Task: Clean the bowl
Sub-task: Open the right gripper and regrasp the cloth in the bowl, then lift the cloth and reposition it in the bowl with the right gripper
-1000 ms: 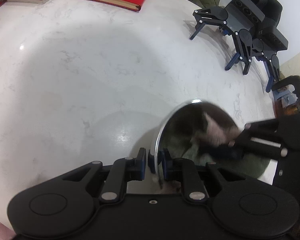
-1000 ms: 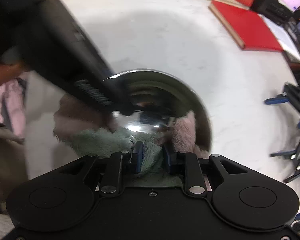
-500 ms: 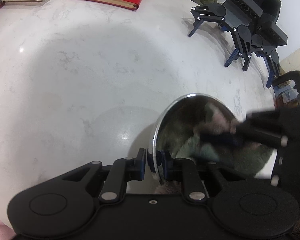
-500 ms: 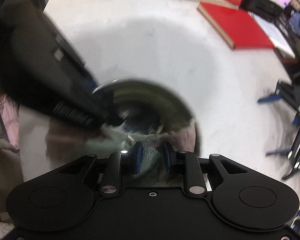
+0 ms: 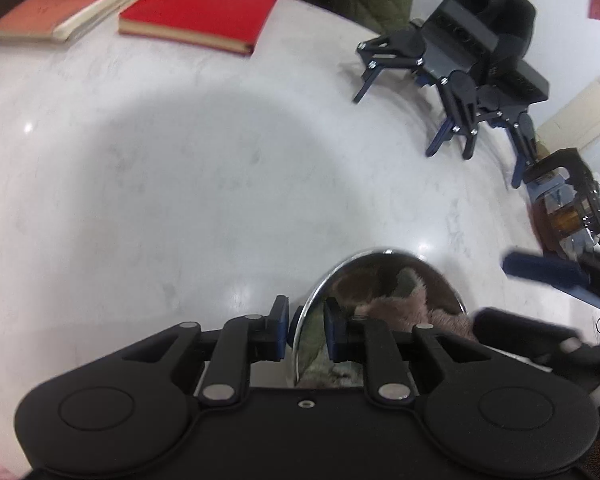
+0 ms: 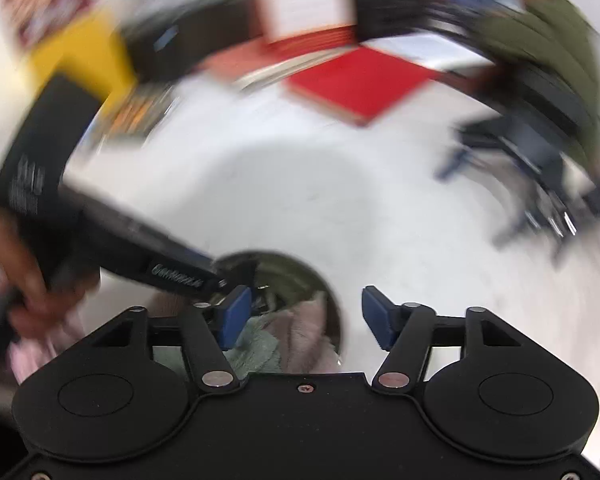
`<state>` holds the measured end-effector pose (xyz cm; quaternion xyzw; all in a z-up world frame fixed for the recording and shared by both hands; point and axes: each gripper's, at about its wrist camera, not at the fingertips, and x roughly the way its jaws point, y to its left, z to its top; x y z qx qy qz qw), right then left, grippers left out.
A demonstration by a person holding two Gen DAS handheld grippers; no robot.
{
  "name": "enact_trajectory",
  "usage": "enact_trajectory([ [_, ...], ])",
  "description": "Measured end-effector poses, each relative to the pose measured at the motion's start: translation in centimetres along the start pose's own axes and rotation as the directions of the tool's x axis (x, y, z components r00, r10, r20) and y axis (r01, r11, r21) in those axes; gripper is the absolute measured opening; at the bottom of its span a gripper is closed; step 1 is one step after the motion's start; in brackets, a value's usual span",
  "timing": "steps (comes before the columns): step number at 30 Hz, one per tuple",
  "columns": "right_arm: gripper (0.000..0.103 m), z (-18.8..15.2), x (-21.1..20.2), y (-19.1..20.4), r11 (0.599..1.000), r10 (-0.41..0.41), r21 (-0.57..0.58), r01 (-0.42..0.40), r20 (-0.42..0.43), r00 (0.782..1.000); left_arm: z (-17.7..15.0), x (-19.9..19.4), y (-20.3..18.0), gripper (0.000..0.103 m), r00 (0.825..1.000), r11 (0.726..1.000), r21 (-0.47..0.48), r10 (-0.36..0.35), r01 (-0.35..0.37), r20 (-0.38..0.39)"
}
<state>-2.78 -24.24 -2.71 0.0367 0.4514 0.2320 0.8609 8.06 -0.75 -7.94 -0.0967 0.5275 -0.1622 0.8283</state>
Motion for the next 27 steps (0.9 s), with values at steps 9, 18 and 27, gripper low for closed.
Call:
enact_trajectory([
  [9, 0.055, -2.6, 6.8, -5.7, 0.81, 0.179, 0.576, -0.11, -0.063, 0.982, 1.4, 1.4, -1.9, 0.018, 0.999, 0.989, 0.145, -0.032, 0.028, 0.022],
  [18, 0.03, -3.9, 7.2, -5.3, 0.852, 0.181, 0.514, -0.099, -0.113, 0.977, 0.3, 0.8, -1.2, 0.007, 0.999, 0.997, 0.066, 0.031, -0.031, 0.008],
  [27, 0.018, 2.4, 9.7, -4.9, 0.985, 0.112, 0.147, -0.084, -0.187, 0.976, -2.0, -0.9, -0.6, 0.017, 0.997, 0.999, -0.01, 0.035, -0.036, -0.071],
])
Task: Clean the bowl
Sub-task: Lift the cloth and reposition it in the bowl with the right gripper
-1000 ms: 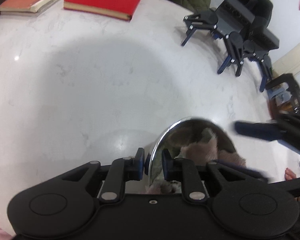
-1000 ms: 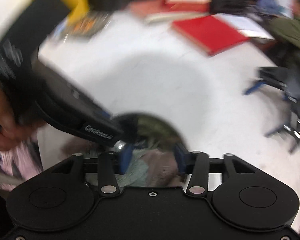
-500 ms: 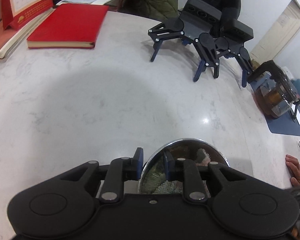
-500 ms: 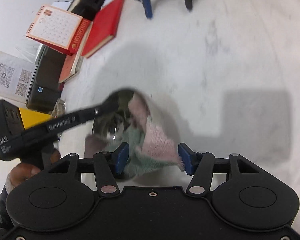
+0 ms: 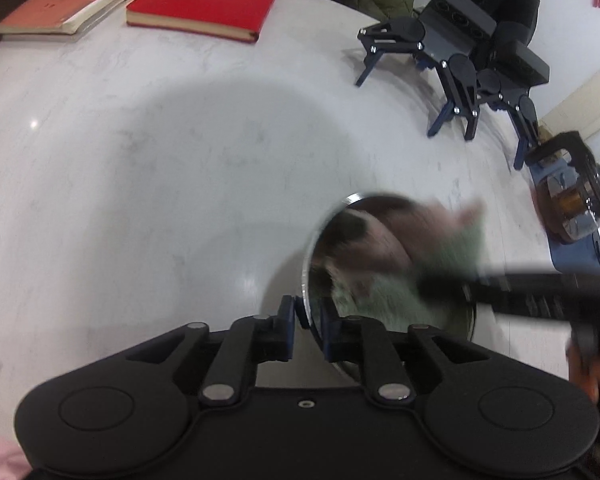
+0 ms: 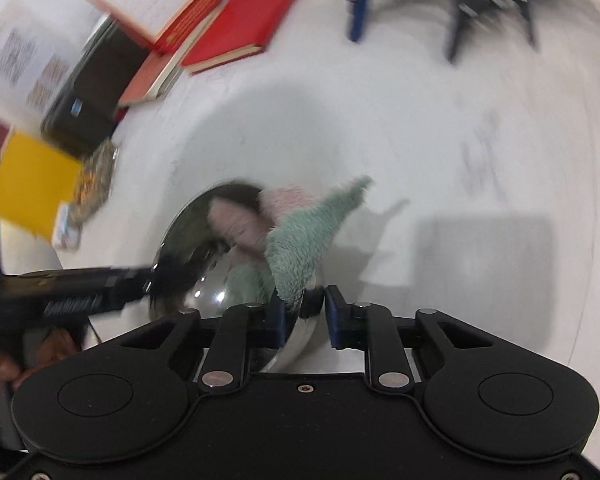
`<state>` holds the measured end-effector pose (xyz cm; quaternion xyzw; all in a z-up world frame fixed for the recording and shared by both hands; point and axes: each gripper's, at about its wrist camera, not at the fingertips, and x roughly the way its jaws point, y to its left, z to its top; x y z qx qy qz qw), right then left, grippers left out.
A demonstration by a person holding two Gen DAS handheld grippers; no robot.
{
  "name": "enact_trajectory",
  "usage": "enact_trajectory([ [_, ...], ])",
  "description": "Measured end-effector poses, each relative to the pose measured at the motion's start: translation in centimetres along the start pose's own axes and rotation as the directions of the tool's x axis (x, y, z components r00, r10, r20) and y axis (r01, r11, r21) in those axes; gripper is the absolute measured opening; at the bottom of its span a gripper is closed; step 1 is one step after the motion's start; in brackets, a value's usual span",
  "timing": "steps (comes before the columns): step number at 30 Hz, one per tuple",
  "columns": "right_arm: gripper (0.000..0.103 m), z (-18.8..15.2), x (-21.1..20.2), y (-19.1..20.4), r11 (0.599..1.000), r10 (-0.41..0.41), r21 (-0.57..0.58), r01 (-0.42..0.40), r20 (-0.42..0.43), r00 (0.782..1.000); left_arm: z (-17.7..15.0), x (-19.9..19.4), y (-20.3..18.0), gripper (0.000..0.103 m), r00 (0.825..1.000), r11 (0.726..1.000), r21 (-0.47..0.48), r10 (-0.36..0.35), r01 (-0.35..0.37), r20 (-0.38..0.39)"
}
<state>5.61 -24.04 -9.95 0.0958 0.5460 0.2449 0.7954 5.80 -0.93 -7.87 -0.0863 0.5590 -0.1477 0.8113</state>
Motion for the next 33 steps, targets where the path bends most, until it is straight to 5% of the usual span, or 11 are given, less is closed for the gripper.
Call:
enact_trajectory([
  [3, 0.018, 2.6, 1.0, 1.3, 0.986, -0.028, -0.167, 0.023, -0.028, 0.999, -0.4, -0.3, 0.0, 0.023, 1.0, 1.0, 0.008, 0.001, -0.001, -0.012],
  [8, 0.018, 5.9, 3.6, 3.5, 0.892, -0.09, -0.449, 0.051, -0.066, 0.994, 0.4, -0.9, 1.1, 0.034, 1.0, 1.0, -0.004, 0.018, -0.018, 0.018],
  [13, 0.018, 6.0, 3.3, 4.3, 0.808, -0.109, -0.588, 0.037, -0.086, 0.99, 1.0, 0.3, 1.3, 0.024, 1.0, 0.999, 0.036, 0.011, -0.01, -0.021],
  [14, 0.018, 6.1, 3.4, 4.4, 0.792, -0.113, -0.61, 0.038, -0.084, 0.99, 0.9, 0.6, 1.3, 0.017, 0.999, 0.999, 0.039, 0.015, -0.014, -0.035],
  [17, 0.017, 5.9, 2.6, 5.2, 0.752, -0.112, -0.657, 0.048, -0.055, 0.992, 0.6, 0.7, 1.4, 0.016, 0.999, 1.0, 0.02, 0.011, -0.01, -0.047],
  [20, 0.024, 5.9, 2.2, 6.0, 0.747, -0.088, -0.662, 0.052, -0.02, 0.996, 0.2, 0.6, 1.7, 0.015, 0.999, 1.0, -0.022, 0.012, -0.013, -0.044],
  [22, 0.043, 5.2, 1.0, 6.5, 0.754, -0.095, -0.651, 0.087, 0.023, 0.995, 0.0, 0.5, 1.8, 0.014, 0.999, 0.998, -0.052, 0.017, -0.019, -0.033],
  [27, 0.046, 2.7, -3.4, 7.9, 0.752, -0.076, -0.641, 0.154, 0.148, 0.986, 0.0, 0.5, 1.8, 0.011, 1.0, 0.996, -0.082, 0.024, -0.025, -0.014],
  [30, 0.049, -0.2, -4.4, 9.7, 0.69, -0.039, -0.718, 0.089, 0.087, 0.995, -0.1, 0.4, 1.9, 0.01, 1.0, 0.996, -0.089, 0.024, -0.024, -0.004],
  [33, 0.049, -1.6, -2.1, 10.8, 0.614, -0.138, -0.778, 0.133, 0.06, 0.989, -0.1, 0.4, 1.9, 0.01, 1.0, 0.995, -0.095, 0.025, -0.025, 0.0],
])
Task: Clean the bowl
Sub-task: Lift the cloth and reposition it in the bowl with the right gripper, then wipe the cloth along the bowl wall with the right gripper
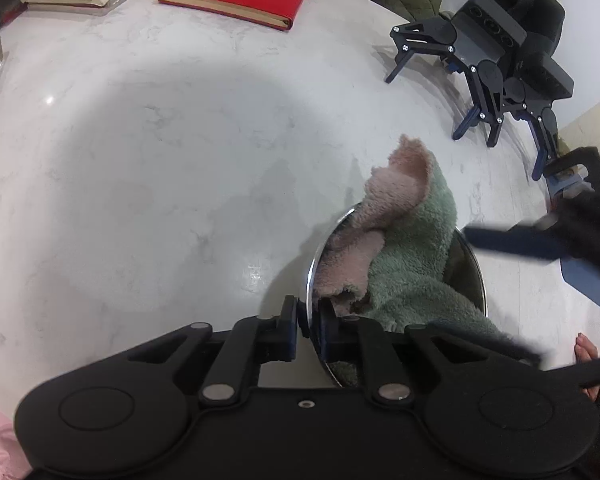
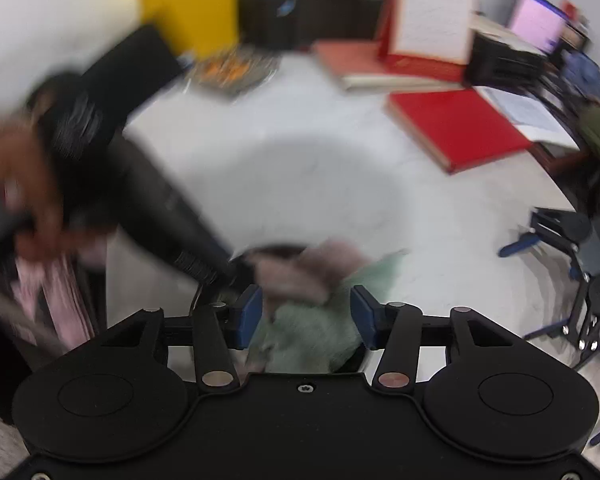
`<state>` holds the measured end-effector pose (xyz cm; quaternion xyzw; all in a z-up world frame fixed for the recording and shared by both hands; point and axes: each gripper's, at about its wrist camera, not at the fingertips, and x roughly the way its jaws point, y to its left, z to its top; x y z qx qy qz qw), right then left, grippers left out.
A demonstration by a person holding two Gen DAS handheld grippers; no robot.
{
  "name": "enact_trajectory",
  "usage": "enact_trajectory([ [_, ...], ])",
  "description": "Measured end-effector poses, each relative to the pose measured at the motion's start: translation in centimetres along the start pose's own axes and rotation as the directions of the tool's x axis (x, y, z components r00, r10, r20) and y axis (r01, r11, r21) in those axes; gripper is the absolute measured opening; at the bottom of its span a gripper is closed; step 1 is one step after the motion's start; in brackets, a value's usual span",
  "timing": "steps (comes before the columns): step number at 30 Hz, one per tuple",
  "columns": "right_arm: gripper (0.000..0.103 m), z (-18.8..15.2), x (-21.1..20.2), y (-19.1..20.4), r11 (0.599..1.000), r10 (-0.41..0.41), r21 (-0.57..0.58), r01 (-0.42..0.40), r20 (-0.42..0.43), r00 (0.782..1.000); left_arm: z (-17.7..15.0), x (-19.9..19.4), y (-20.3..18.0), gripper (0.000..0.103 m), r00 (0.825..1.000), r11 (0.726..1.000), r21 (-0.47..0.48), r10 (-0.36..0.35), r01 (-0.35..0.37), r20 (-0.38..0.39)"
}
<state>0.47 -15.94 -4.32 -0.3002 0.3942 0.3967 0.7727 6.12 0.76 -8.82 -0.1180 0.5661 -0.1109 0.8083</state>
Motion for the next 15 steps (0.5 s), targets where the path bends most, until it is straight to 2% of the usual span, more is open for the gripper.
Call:
enact_trajectory([
  [1, 0.049, 0.1, 1.2, 0.5, 1.0, -0.012, -0.024, 0.011, -0.032, 0.999, -0.1, 0.0, 0.0, 0.01, 1.0, 1.0, -0.001, 0.002, -0.002, 0.003],
  [8, 0.049, 0.7, 5.1, 0.6, 0.999, -0.041, -0.025, 0.038, -0.111, 0.993, -1.0, -0.3, -0.2, 0.012, 0.999, 1.0, -0.001, 0.009, -0.009, 0.048],
  [11, 0.044, 0.2, 5.3, 0.5, 1.0, -0.01, 0.019, 0.013, -0.145, 0.989, -1.3, -0.3, -0.7, 0.011, 0.997, 1.0, 0.013, 0.022, -0.023, 0.075],
  [15, 0.03, -0.2, 5.2, 0.2, 0.996, 0.059, 0.078, -0.045, -0.189, 0.98, -1.5, -0.1, -0.8, 0.008, 0.997, 1.0, 0.011, 0.013, -0.014, 0.072],
])
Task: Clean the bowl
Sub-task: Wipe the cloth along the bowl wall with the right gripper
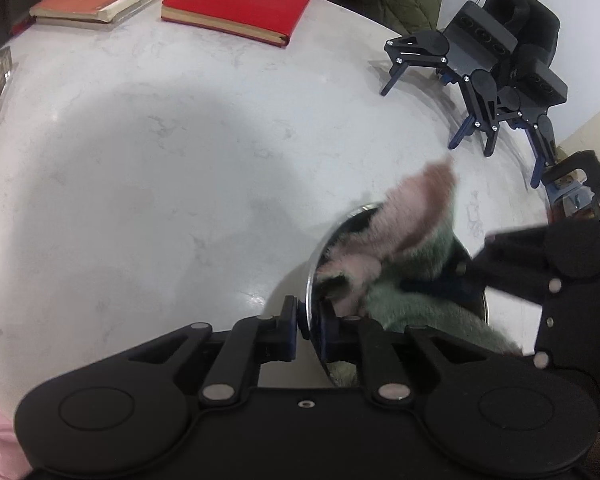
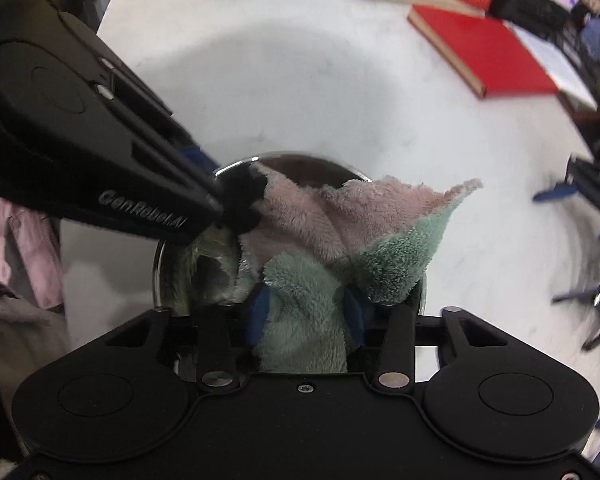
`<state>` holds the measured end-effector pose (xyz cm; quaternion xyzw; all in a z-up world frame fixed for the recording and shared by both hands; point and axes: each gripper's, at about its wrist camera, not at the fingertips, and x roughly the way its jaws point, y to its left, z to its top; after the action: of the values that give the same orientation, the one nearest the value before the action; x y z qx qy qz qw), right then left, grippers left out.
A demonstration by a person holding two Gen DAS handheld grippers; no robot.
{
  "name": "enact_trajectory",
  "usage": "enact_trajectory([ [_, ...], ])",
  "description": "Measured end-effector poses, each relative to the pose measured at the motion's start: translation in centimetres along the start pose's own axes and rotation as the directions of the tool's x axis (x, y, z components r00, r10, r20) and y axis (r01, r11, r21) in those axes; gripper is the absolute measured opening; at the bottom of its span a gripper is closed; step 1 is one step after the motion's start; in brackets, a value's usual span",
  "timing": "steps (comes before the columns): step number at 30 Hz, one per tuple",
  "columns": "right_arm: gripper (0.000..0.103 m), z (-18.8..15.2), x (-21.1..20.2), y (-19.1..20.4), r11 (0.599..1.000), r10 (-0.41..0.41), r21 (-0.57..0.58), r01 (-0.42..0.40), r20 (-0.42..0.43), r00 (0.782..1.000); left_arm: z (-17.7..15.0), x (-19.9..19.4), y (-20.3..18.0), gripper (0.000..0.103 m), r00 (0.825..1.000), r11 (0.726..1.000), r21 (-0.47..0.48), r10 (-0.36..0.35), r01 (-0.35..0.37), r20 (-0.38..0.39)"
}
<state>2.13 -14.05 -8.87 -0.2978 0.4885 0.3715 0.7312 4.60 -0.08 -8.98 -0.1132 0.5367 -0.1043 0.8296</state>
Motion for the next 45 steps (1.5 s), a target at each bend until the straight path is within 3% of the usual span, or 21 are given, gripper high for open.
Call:
enact_trajectory([
  [3, 0.026, 0.4, 0.4, 0.5, 0.998, 0.056, 0.002, -0.056, 0.003, 0.998, -0.2, 0.0, 0.0, 0.008, 1.0, 1.0, 0.004, 0.0, 0.0, -0.002],
  [9, 0.021, 1.9, 0.9, -0.8, 1.0, 0.002, 0.004, -0.002, 0.052, 0.999, -0.3, 0.1, 0.1, 0.009, 1.0, 1.0, 0.006, 0.004, -0.004, -0.01],
  [13, 0.021, 1.0, 0.7, -1.4, 1.0, -0.016, 0.021, 0.016, 0.019, 1.0, -0.2, 0.1, 0.1, 0.008, 1.0, 1.0, -0.007, -0.009, 0.009, -0.001],
  [16, 0.023, -0.1, 1.0, -0.4, 0.999, 0.031, 0.016, -0.031, -0.017, 0.999, -0.2, 0.1, 0.0, 0.008, 1.0, 1.0, -0.005, -0.014, 0.014, 0.0],
  [21, 0.023, 1.1, 1.7, 0.3, 0.998, 0.061, -0.003, -0.061, 0.032, 0.998, -0.3, 0.1, 0.0, 0.008, 1.0, 1.0, 0.008, -0.006, 0.006, -0.011],
  [24, 0.021, 2.4, 2.1, -1.0, 1.0, 0.013, 0.003, -0.014, 0.081, 0.997, -0.4, 0.2, 0.2, 0.009, 1.0, 1.0, -0.001, -0.004, 0.004, -0.024],
  [28, 0.019, 1.7, 1.9, -2.2, 0.999, -0.025, 0.029, 0.023, 0.074, 0.997, -0.3, 0.2, 0.3, 0.009, 1.0, 1.0, -0.013, -0.014, 0.014, -0.02],
  [32, 0.023, 0.0, 2.0, -0.8, 1.0, 0.005, -0.006, -0.005, 0.019, 1.0, -0.2, 0.3, 0.0, 0.008, 1.0, 1.0, -0.004, -0.015, 0.015, -0.019],
  [37, 0.022, 0.8, 2.5, 0.9, 0.995, 0.049, -0.09, -0.045, 0.052, 0.997, -0.1, 0.3, -0.1, 0.009, 1.0, 1.0, 0.015, -0.006, 0.007, -0.031],
  [41, 0.021, 1.8, 3.1, 0.2, 0.987, -0.042, -0.152, 0.057, 0.1, 0.994, -0.1, 0.4, -0.1, 0.009, 0.999, 1.0, 0.015, -0.003, 0.004, -0.049],
  [45, 0.021, 1.0, 3.3, -0.4, 0.981, -0.082, -0.169, 0.096, 0.087, 0.993, -0.1, 0.5, 0.0, 0.009, 0.999, 1.0, 0.001, -0.012, 0.012, -0.046],
])
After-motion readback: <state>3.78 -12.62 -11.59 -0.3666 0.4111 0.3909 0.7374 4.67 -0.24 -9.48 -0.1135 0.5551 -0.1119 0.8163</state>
